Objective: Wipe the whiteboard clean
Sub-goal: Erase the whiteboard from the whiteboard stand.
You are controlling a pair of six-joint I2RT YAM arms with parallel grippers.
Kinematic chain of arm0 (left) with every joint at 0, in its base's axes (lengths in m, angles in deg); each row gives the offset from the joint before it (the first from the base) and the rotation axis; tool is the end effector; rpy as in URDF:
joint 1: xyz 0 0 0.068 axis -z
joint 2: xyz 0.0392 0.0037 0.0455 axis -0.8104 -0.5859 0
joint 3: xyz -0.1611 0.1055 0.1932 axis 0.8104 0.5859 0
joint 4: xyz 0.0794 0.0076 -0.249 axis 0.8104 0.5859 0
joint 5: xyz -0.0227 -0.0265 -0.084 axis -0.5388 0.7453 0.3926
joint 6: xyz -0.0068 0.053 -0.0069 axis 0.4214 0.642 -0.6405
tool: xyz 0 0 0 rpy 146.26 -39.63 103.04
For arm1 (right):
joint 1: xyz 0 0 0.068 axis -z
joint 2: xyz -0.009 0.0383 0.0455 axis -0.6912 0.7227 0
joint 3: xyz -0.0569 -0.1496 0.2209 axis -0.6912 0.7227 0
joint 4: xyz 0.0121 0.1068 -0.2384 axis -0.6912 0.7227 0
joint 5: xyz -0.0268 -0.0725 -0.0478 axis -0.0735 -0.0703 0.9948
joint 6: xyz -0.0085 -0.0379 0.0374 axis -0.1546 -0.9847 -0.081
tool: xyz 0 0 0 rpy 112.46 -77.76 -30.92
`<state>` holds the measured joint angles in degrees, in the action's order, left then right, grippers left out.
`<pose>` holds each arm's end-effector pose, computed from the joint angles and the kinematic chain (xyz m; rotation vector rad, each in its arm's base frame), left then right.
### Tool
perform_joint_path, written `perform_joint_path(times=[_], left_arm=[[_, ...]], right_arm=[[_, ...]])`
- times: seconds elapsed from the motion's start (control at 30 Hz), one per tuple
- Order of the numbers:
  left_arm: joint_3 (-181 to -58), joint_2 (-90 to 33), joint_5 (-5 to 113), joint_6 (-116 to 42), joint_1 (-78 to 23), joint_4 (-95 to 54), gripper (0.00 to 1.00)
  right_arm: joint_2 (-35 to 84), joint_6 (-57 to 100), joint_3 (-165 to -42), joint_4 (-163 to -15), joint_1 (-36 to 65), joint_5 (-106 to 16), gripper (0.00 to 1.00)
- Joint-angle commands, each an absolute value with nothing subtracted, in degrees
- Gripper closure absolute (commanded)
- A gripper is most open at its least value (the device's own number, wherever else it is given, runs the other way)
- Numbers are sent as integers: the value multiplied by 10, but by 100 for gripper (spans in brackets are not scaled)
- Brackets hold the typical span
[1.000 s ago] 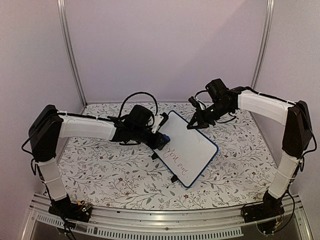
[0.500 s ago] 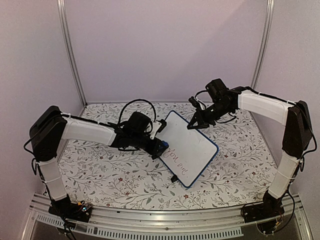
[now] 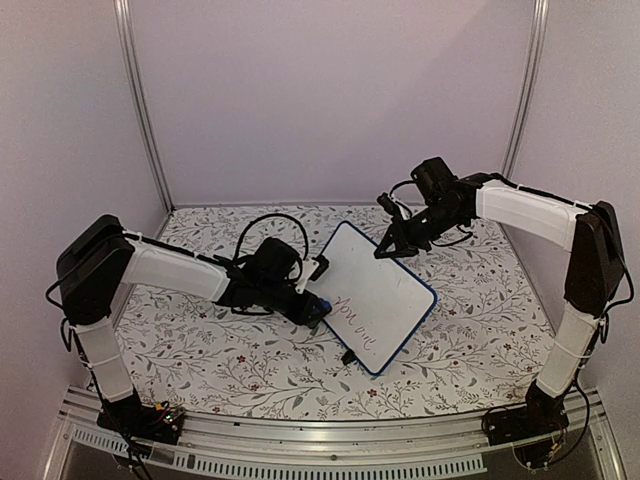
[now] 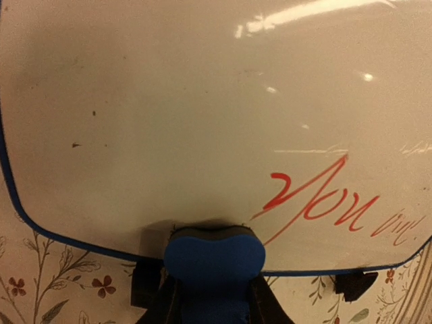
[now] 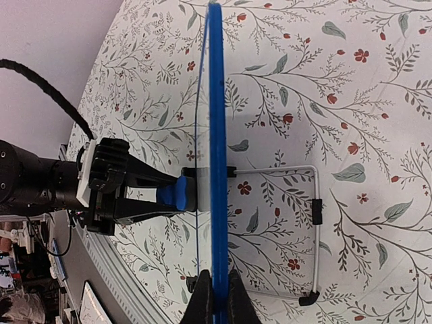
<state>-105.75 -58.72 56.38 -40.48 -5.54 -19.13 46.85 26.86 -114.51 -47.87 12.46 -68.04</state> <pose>0.2438 -0.2861 0.1477 0.8086 2.3699 -0.7161 0.3226 0.2173 0.2665 -0.6508 2.5973 0.9605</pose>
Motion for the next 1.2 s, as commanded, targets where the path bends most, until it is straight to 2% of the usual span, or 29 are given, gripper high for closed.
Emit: perform_joint_path(times=[0.0,0.5,0.77,1.17], left_arm=[[-1042,-587,567,-406,-43,-153,100],[-1106,-526,529,-371,-45,-151,100],[-1139,-582,555,-367,-41,-163,100],[-1100,-623,572,-389,-15,-162,100]], right_arm=[[488,254,-1128,-423,101,-659,100],[488,253,-1130,-421,101,-659,100],[487,254,-1130,-421,99,-659,100],[485,254,-1128,-421,99,-658,100]])
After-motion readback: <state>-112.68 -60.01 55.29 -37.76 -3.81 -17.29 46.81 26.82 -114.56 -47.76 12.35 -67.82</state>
